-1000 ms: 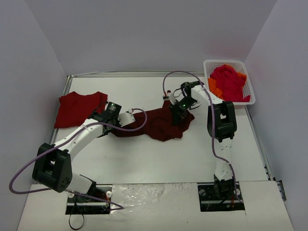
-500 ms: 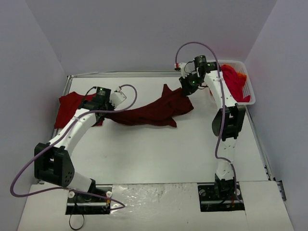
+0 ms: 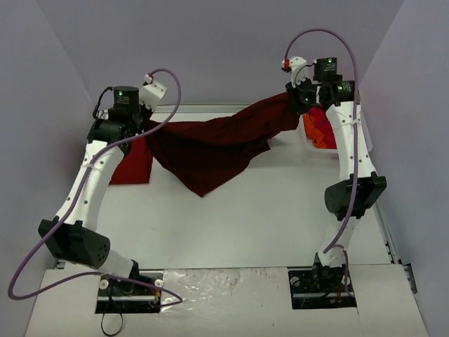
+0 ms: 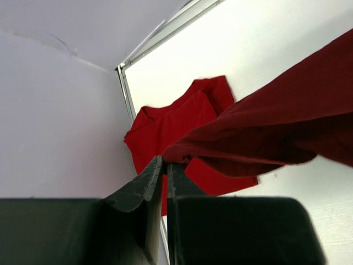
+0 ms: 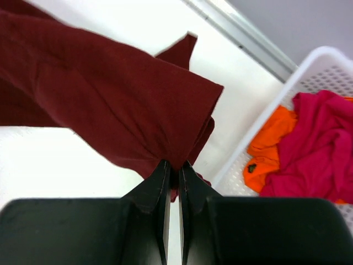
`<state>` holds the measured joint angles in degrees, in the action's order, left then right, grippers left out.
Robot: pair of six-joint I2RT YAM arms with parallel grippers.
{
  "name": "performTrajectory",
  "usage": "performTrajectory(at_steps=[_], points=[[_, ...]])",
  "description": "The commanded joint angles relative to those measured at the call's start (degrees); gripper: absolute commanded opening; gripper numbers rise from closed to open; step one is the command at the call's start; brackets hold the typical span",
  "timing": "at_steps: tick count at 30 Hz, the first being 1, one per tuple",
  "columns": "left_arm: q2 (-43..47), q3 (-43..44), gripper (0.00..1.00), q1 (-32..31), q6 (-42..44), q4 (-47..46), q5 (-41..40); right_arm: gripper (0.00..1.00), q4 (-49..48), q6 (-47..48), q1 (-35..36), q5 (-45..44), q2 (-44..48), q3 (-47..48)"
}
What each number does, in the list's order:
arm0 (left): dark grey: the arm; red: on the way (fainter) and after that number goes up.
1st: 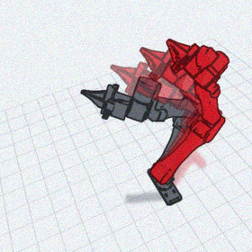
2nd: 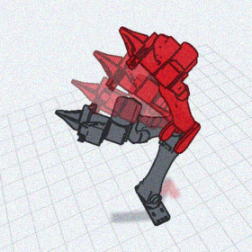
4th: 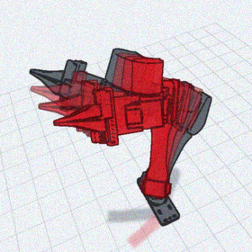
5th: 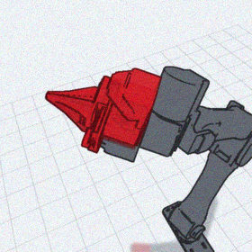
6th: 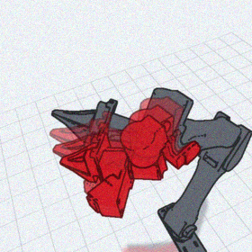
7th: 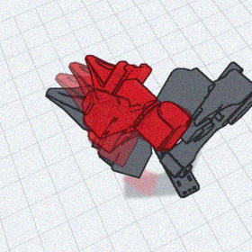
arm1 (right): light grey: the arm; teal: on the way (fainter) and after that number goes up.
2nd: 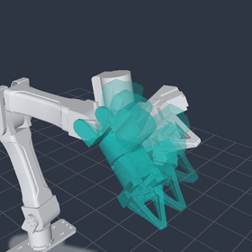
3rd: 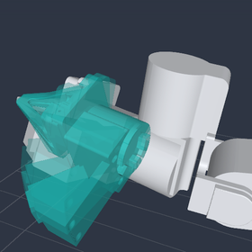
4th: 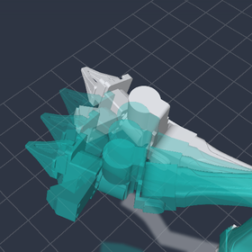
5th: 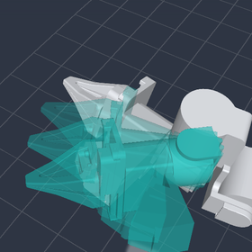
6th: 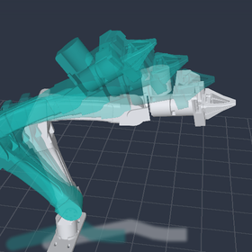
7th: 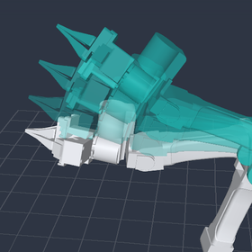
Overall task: Fold and stack the t-shirts
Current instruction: Flatten out the tshirt
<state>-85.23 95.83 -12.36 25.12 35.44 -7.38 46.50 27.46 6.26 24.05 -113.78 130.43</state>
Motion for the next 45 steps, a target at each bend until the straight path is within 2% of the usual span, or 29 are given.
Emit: performTrajectory(at_steps=[1, 6, 10, 16, 23, 29, 35, 36, 37, 38, 40, 43, 45], points=[[3.5, 0.5, 0.02, 0.6, -0.3, 2.6, -2.1, 0.00, -4.4, -1.7, -3.0, 0.9, 8.6, -2.6], [7.4, 0.1, 0.02, 2.5, -4.1, 7.3, 2.8, 0.00, -4.6, -0.9, -4.8, 5.1, 15.7, -11.2], [10.8, -0.6, 0.02, 4.2, -7.0, 10.9, 11.3, 0.00, -4.8, -0.3, -5.5, 8.1, 24.0, -19.1], [14.7, -1.0, 0.02, 4.1, -10.7, 17.2, 15.5, 0.00, -5.1, -2.5, -5.6, 9.8, 32.2, -25.4], [22.3, -12.2, 0.02, 4.2, -14.0, 19.7, 18.6, 0.00, -5.8, -3.0, -5.6, 9.6, 38.4, -36.6], [30.9, -14.7, 0.02, 4.2, -11.9, 22.5, 22.8, 0.00, -5.9, -2.3, -5.6, 11.5, 44.6, -43.8], [31.4, -16.0, 0.05, 4.0, -7.4, 24.8, 20.5, 0.00, -6.3, -2.7, -5.6, 10.8, 43.3, -45.2], [31.2, -16.5, 0.14, 4.1, -6.9, 25.1, 20.6, 0.00, -6.5, -2.6, -5.6, 10.7, 42.9, -45.4], [31.3, -17.8, 0.42, 4.1, -6.1, 25.7, 21.7, 0.00, -6.5, -2.6, -5.6, 10.7, 42.4, -45.9], [31.4, -18.4, 0.46, 4.1, -5.2, 25.8, 22.0, 0.00, -6.5, -2.6, -5.6, 10.8, 42.2, -46.2], [32.0, -20.3, 0.47, 4.1, -4.9, 24.9, 21.7, 0.00, -6.9, -2.5, -5.6, 11.5, 42.0, -46.7], [32.1, -21.9, 0.59, 4.1, -4.4, 24.3, 21.1, 0.00, -7.8, -2.7, -5.6, 11.5, 41.3, -47.4], [31.2, -23.1, 0.63, 4.0, -4.1, 24.2, 21.4, 0.00, -8.4, -2.8, -5.6, 11.5, 40.5, -47.7]])
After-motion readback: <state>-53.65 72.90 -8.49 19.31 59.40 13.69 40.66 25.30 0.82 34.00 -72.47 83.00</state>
